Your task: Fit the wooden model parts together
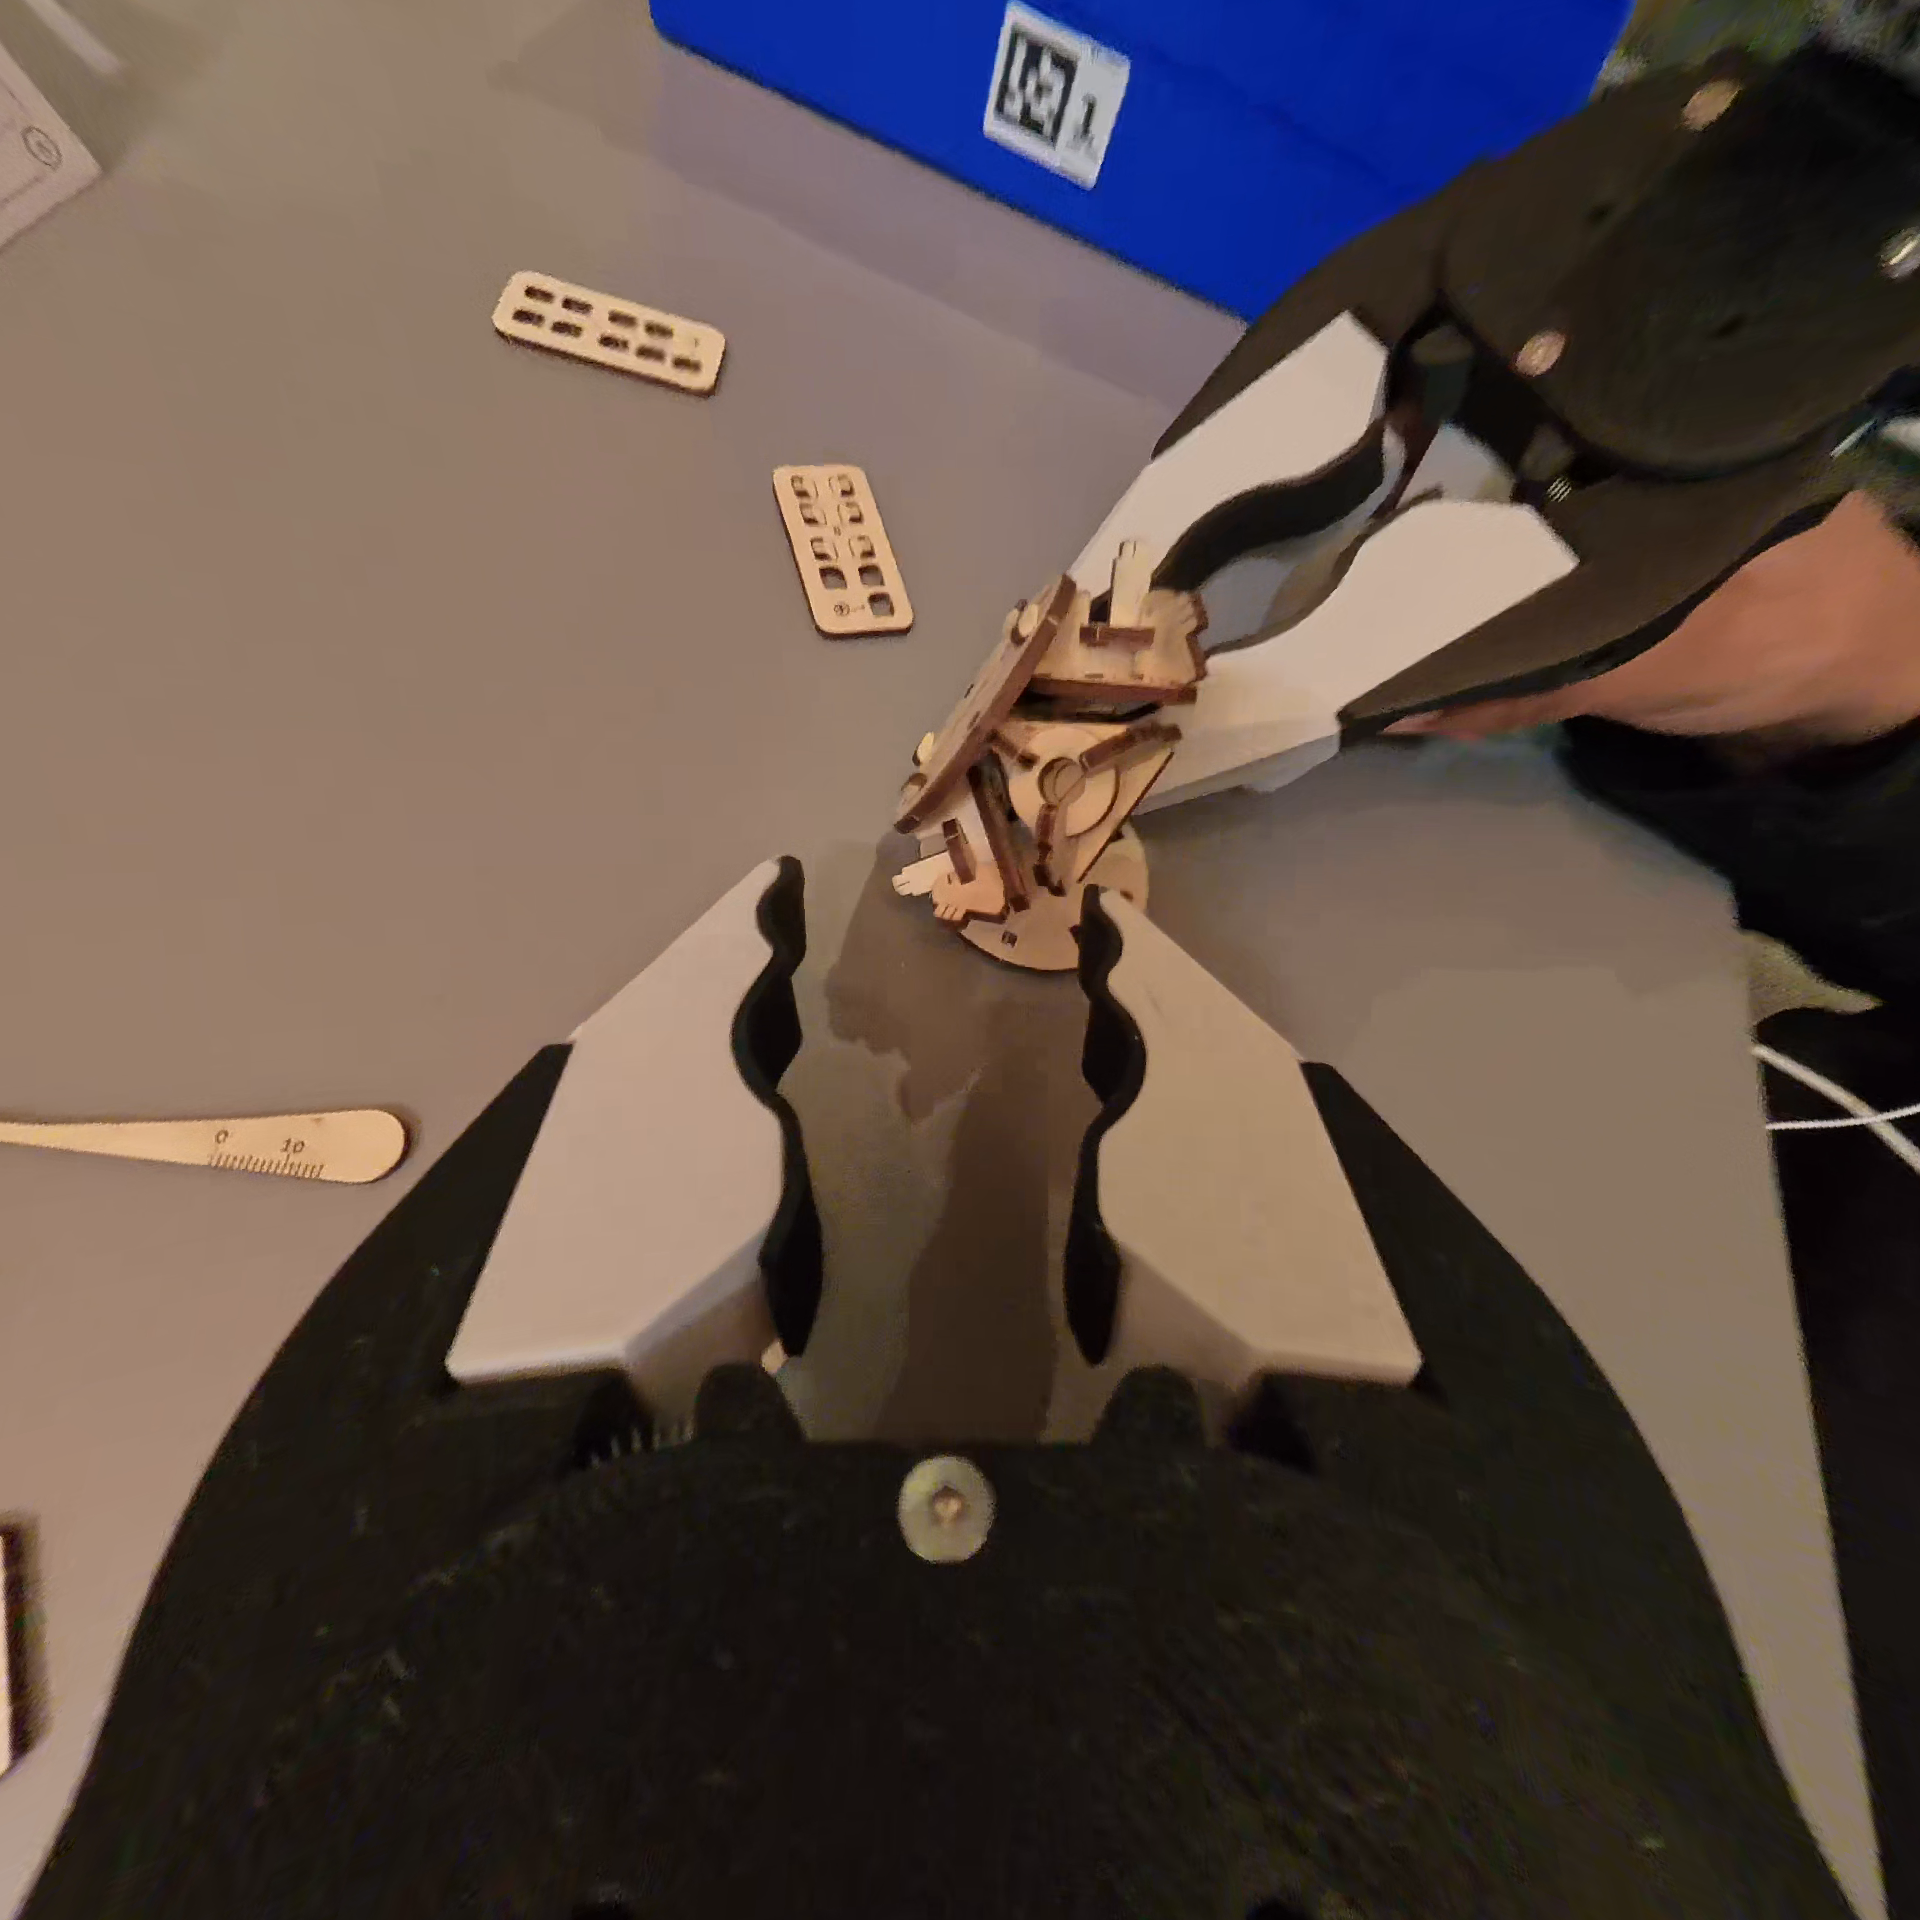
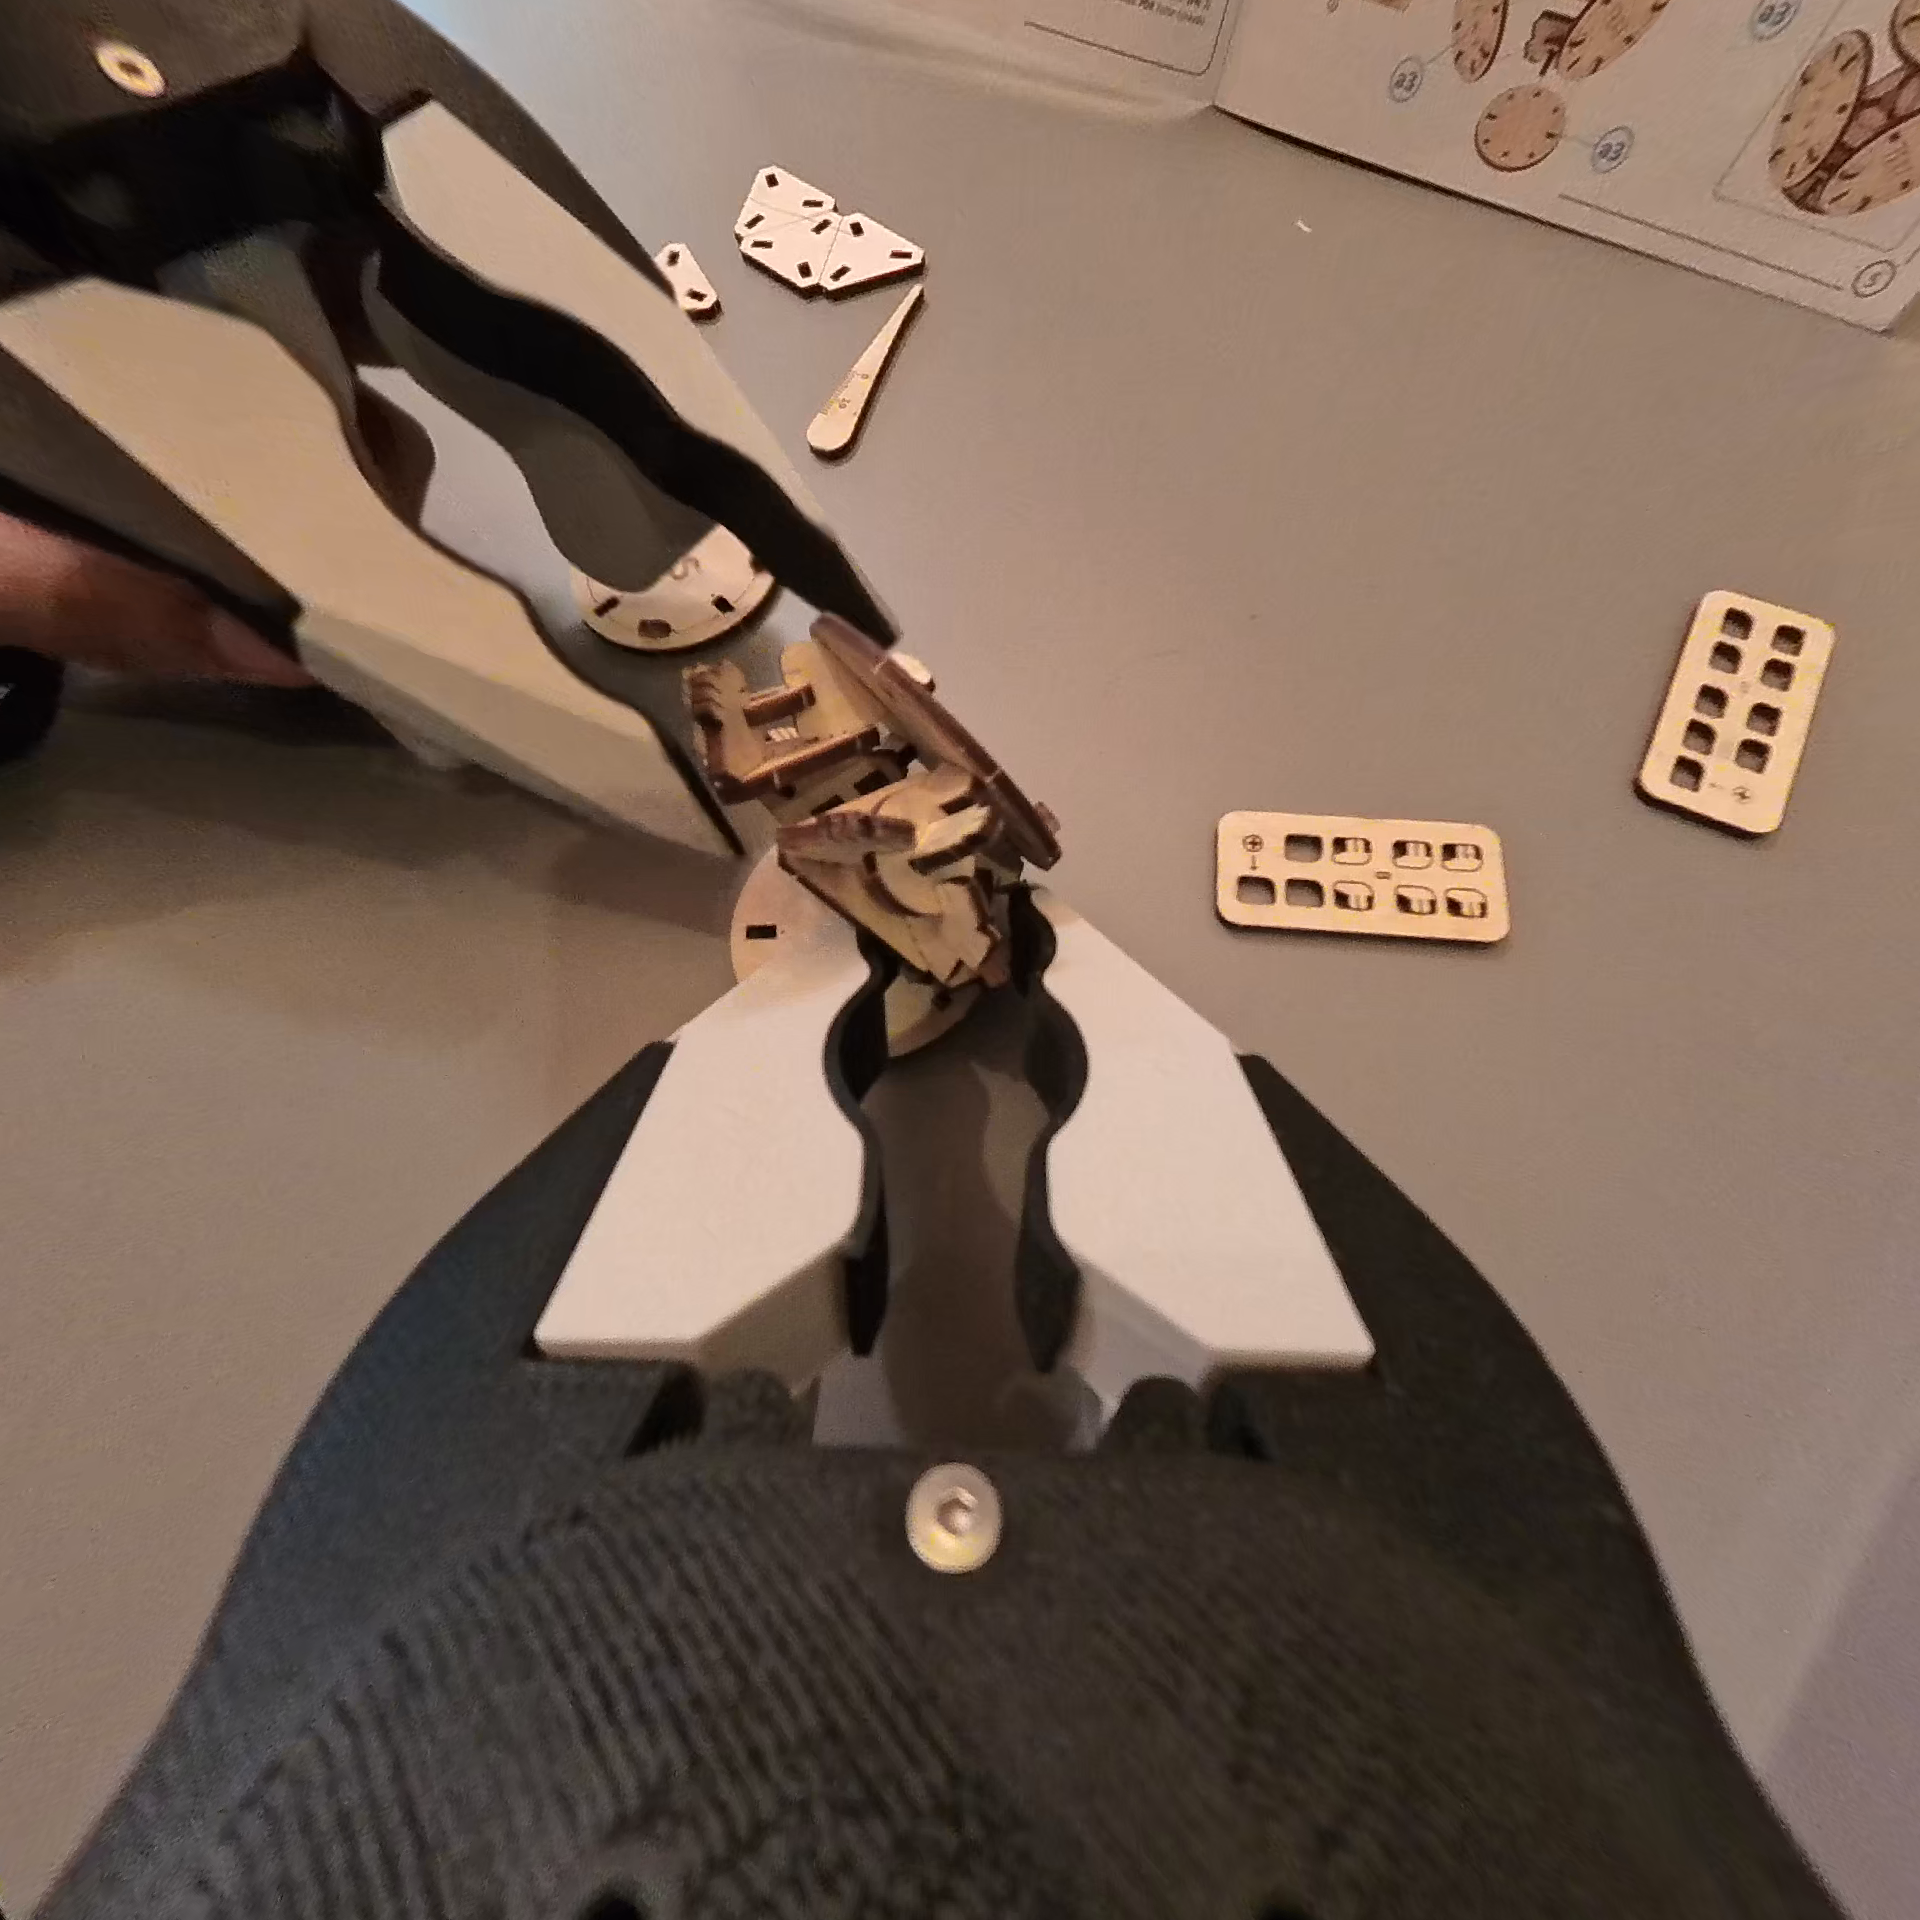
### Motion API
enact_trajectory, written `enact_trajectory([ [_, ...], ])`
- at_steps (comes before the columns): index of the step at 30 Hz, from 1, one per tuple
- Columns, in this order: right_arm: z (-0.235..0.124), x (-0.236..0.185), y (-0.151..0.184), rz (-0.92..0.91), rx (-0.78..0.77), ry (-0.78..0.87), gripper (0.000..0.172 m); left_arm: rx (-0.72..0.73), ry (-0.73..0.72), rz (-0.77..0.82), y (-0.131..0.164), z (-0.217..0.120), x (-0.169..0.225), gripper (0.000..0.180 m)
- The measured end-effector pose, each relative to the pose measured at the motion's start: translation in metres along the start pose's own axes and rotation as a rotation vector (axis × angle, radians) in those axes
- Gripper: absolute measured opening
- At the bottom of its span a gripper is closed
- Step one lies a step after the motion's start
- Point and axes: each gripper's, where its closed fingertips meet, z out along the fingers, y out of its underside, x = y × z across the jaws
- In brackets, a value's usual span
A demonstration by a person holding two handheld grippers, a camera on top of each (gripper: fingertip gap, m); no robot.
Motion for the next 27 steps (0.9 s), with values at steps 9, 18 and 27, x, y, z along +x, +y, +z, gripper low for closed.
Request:
enact_trajectory([
  [9,0.000,0.000,0.000,0.003,0.009,-0.004,0.019,-0.043,-0.167,0.200,-0.001,0.010,-0.005,0.048],
  [18,0.000,0.000,0.000,-0.011,0.008,0.008,0.019,-0.060,-0.133,0.245,0.000,0.014,0.001,0.029],
  [27,0.000,0.000,0.000,0.001,-0.009,-0.005,0.019,-0.069,-0.061,0.150,0.001,0.015,0.001,0.028],
])
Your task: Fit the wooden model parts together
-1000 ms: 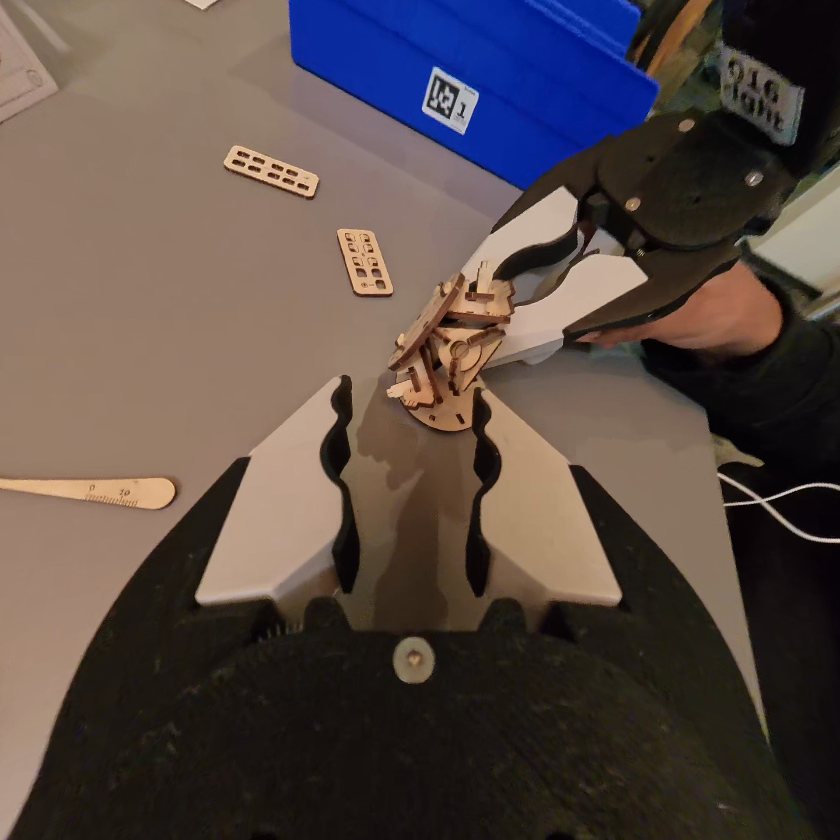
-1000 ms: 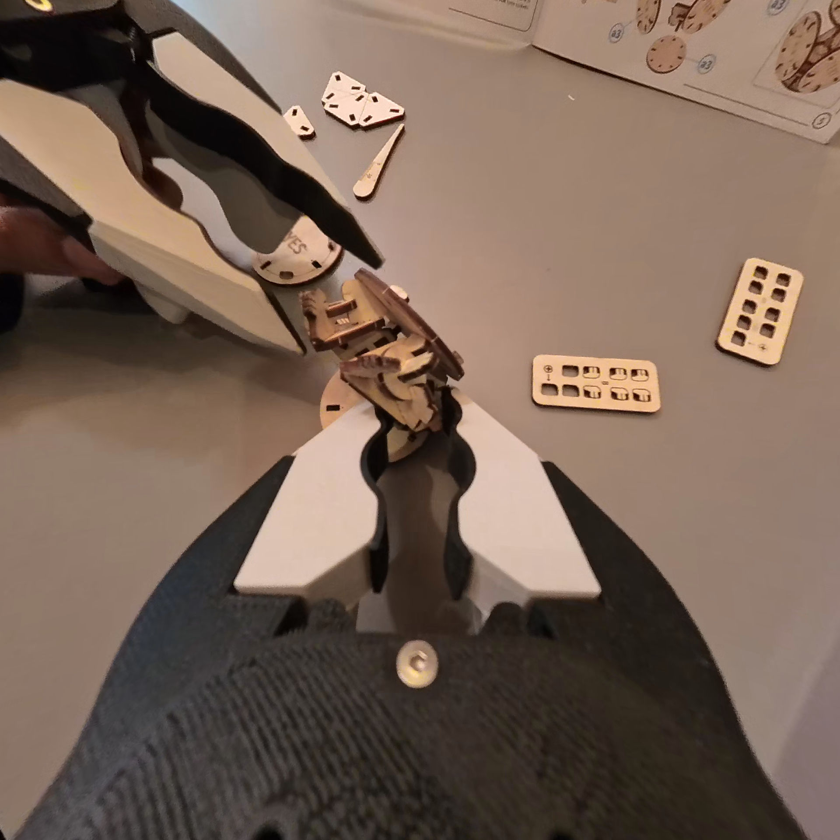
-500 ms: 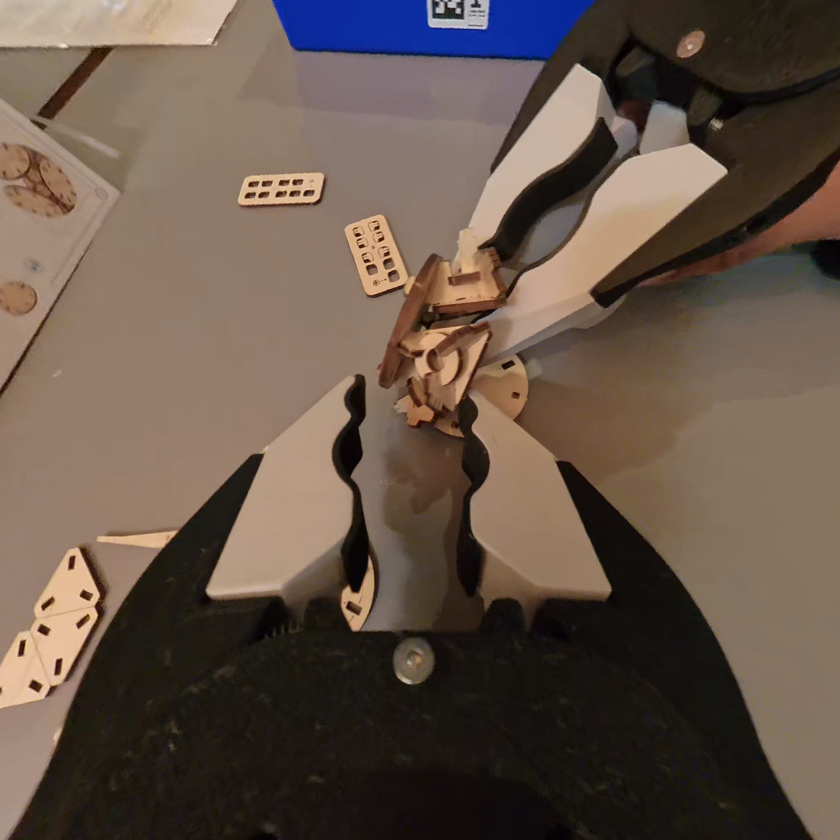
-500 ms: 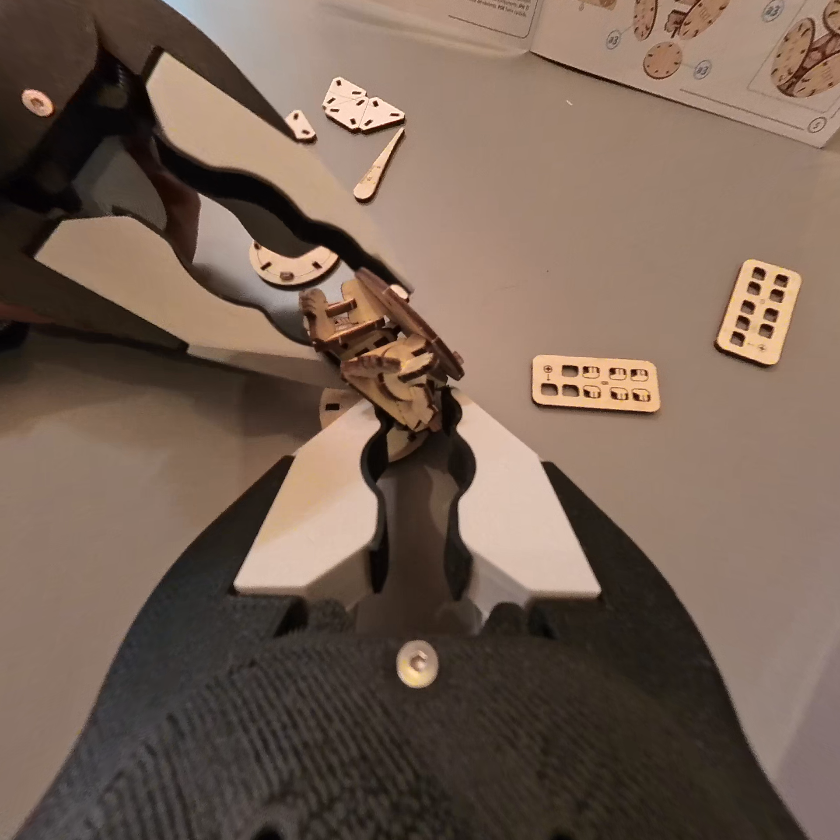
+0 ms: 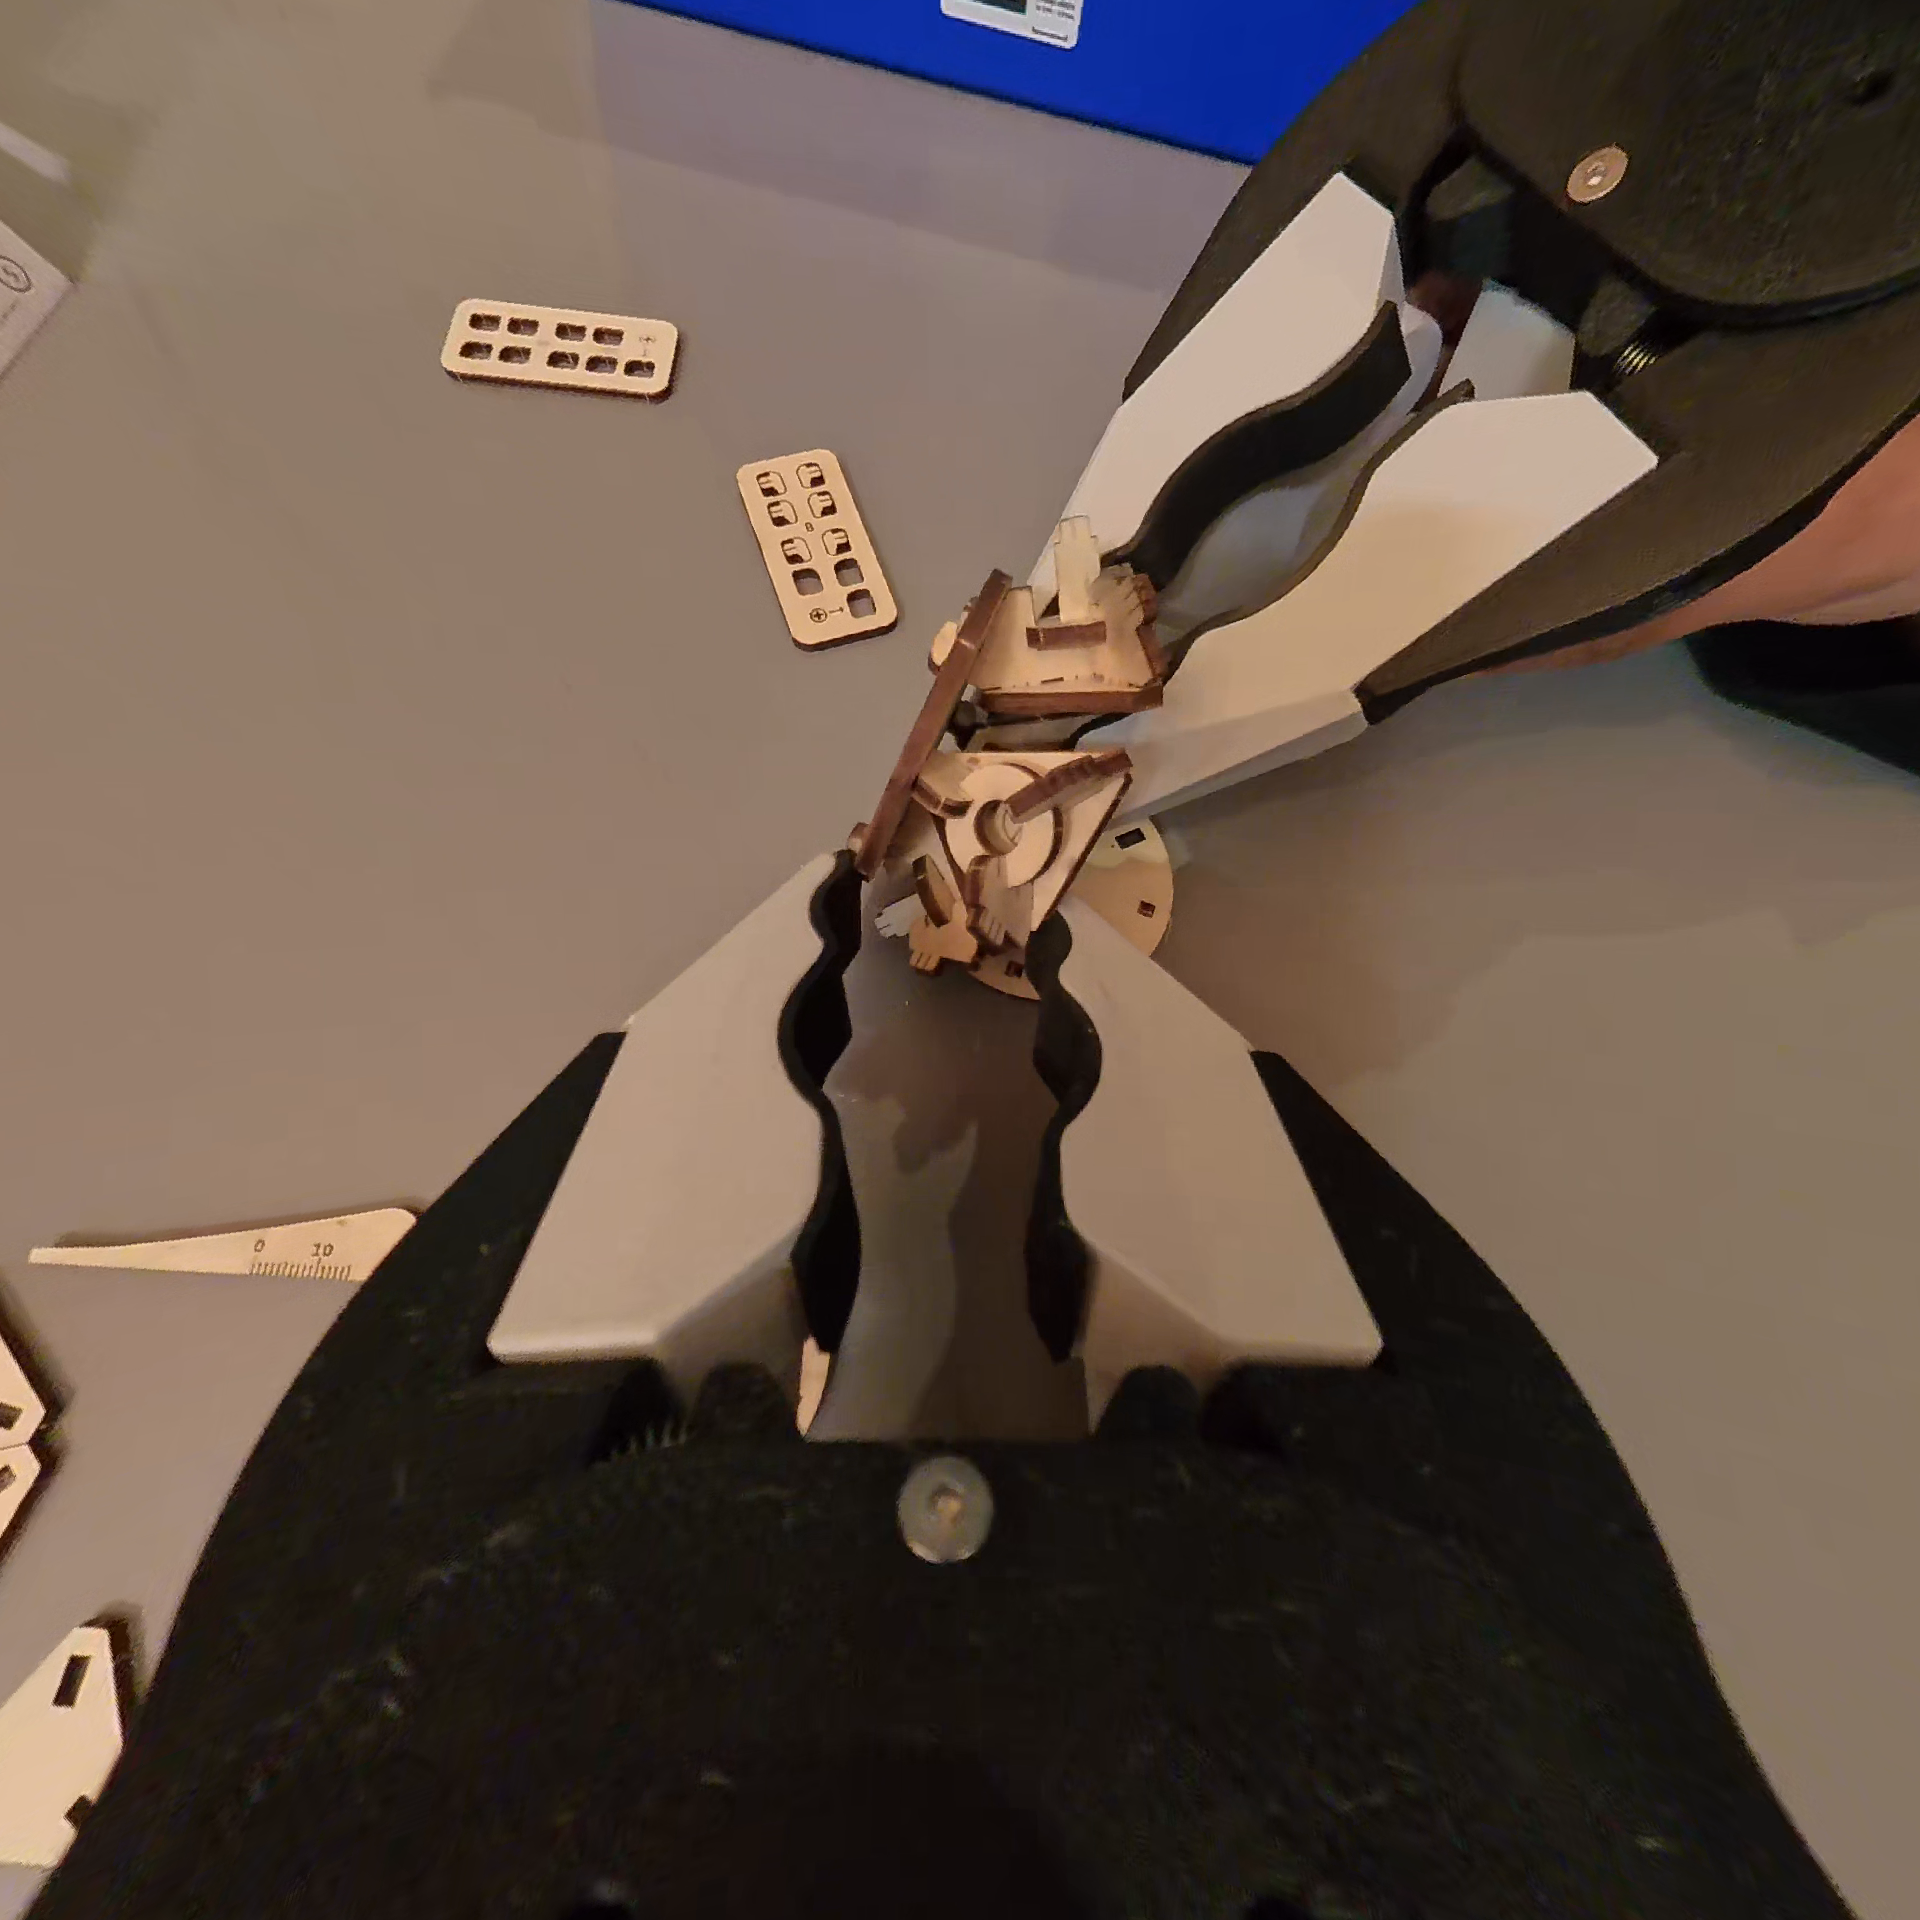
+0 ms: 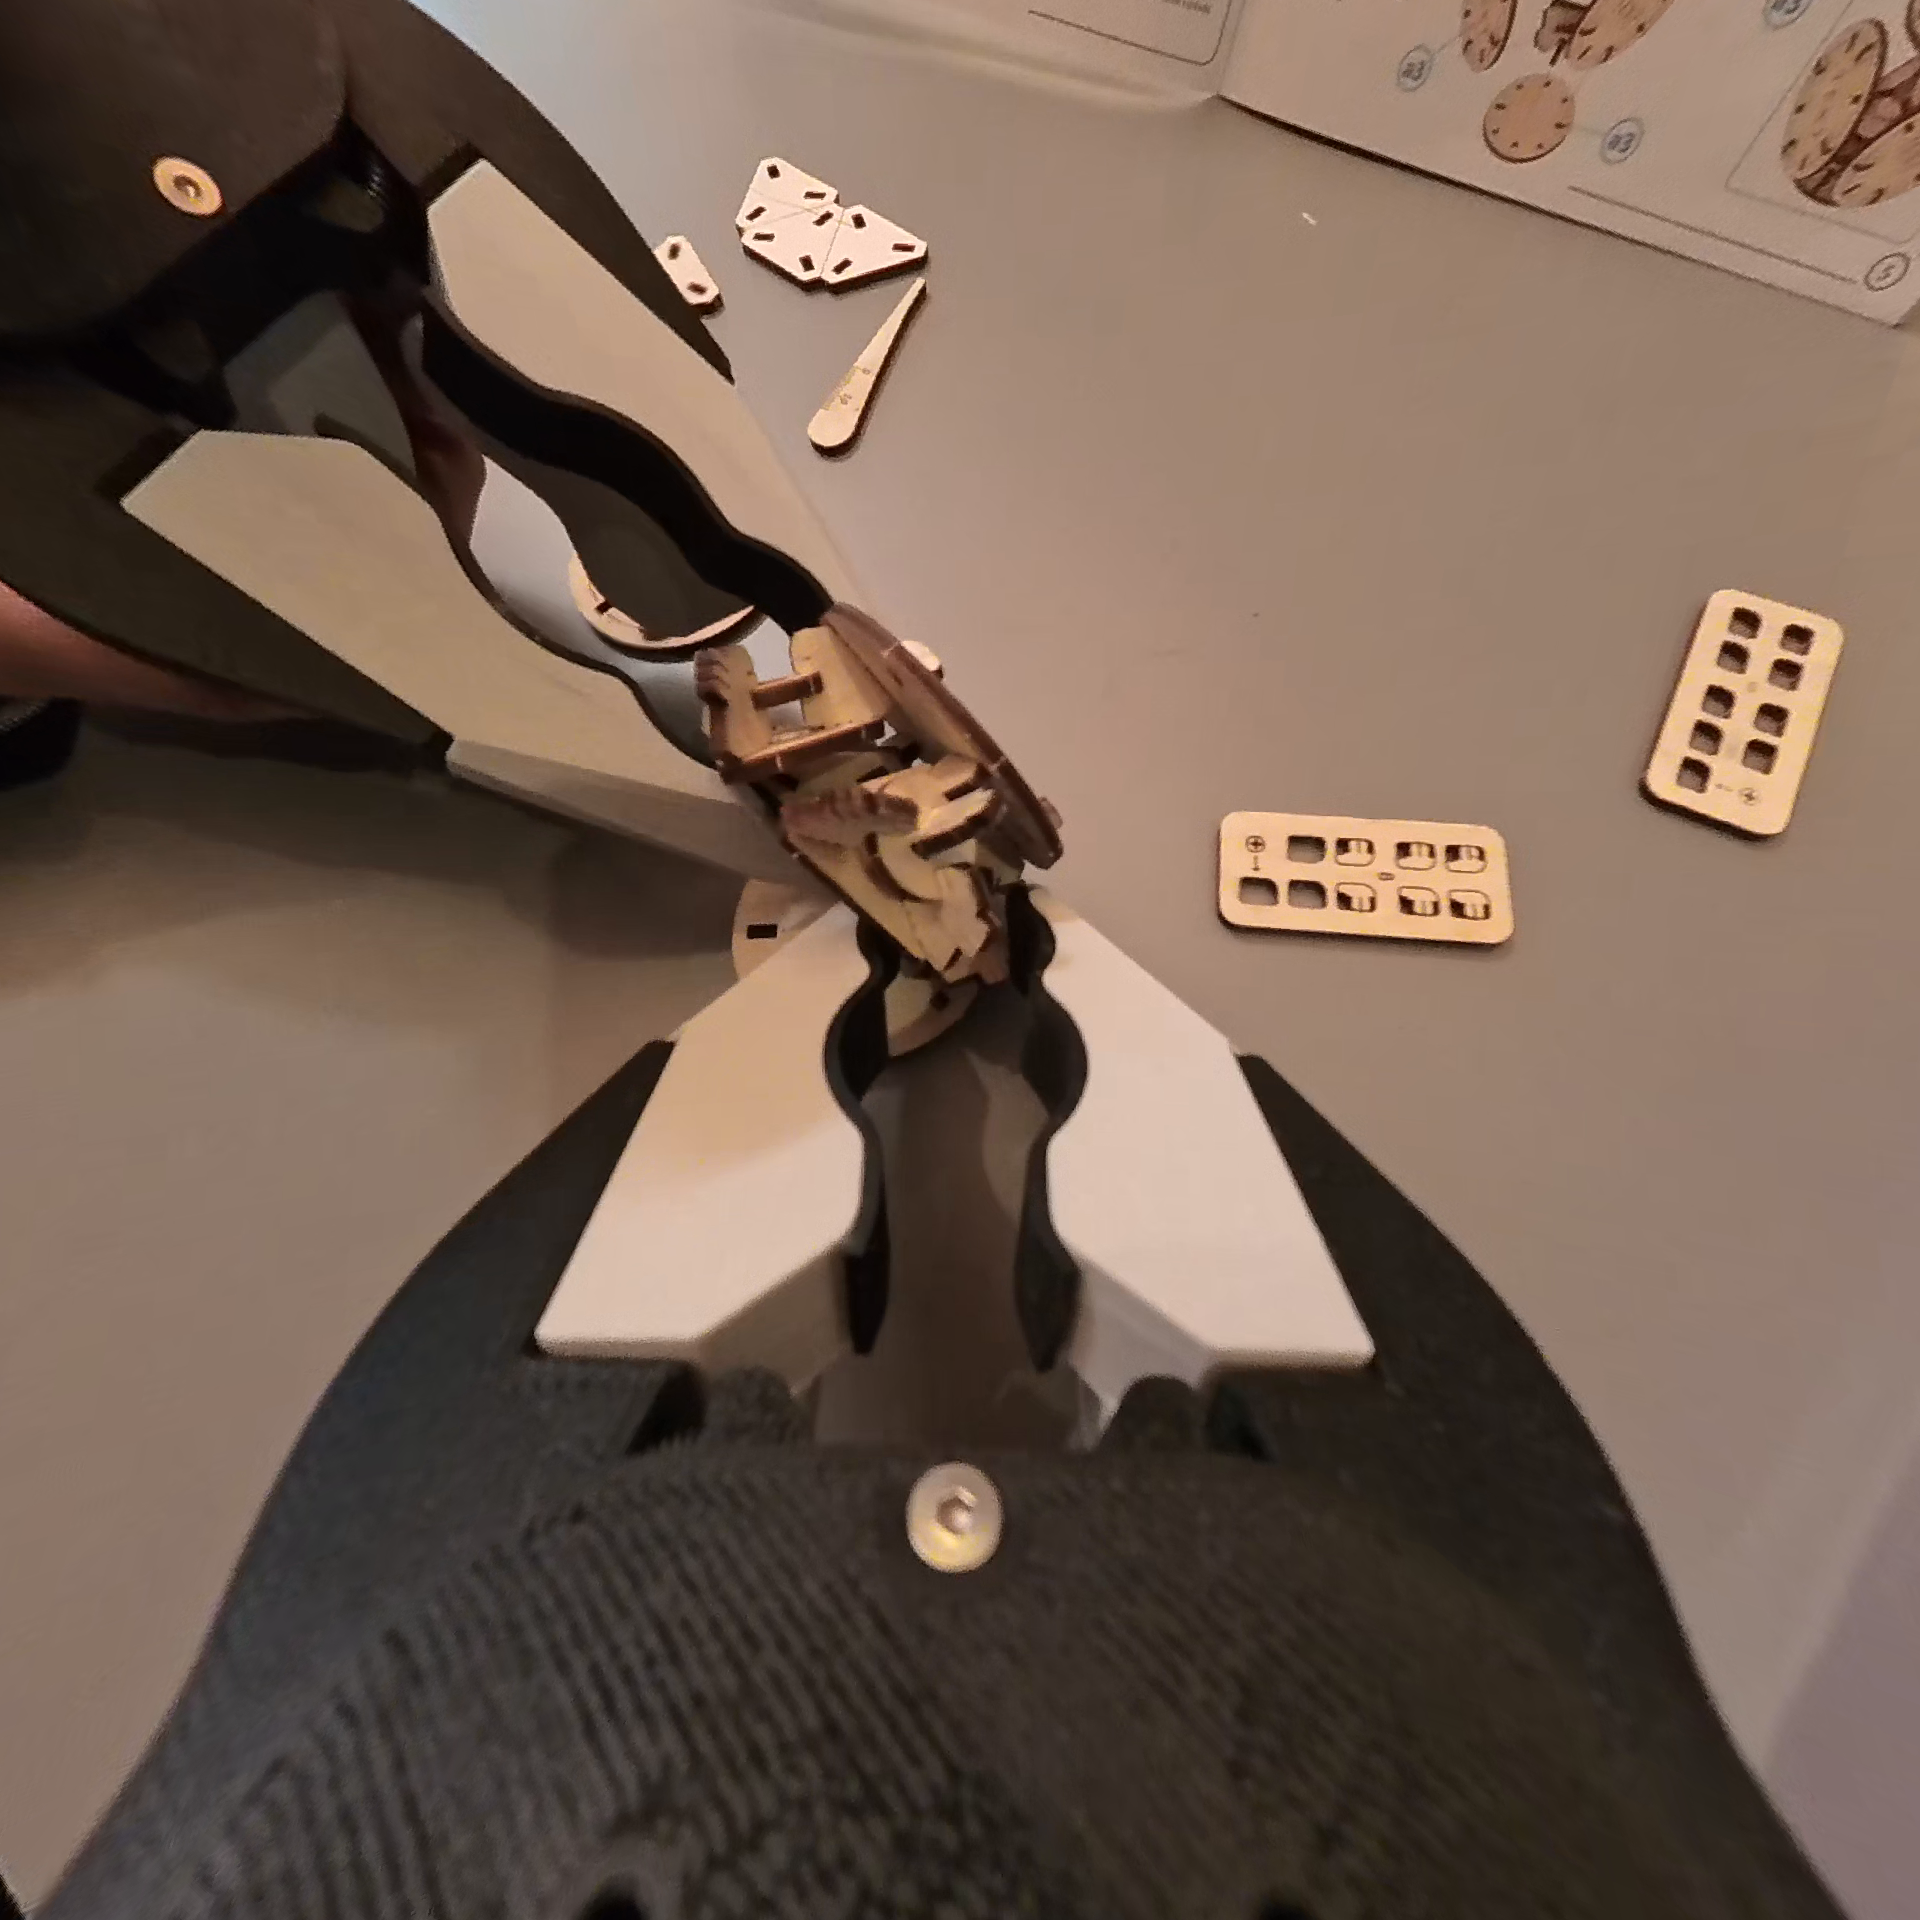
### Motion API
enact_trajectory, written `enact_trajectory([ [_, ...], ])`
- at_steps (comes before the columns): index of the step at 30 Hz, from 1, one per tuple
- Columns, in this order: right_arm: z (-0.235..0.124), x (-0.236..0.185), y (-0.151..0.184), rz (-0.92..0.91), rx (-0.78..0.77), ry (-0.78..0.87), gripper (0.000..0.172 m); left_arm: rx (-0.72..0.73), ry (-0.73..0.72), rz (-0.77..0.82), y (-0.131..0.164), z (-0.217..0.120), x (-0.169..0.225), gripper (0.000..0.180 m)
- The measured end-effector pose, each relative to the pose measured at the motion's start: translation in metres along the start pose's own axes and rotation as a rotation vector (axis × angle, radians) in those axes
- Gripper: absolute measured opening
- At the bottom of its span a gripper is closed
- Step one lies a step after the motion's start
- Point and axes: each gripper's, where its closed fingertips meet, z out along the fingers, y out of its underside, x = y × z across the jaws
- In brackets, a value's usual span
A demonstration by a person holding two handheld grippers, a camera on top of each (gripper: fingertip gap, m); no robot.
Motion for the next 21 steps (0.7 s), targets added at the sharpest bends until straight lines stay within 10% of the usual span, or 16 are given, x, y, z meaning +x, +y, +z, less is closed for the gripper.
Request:
enact_trajectory([
  [21,-0.0005,0.0002,0.0005,-0.001,0.034,0.004,0.019,0.018,-0.097,0.070,-0.0033,-0.0007,-0.0011,0.029],
])
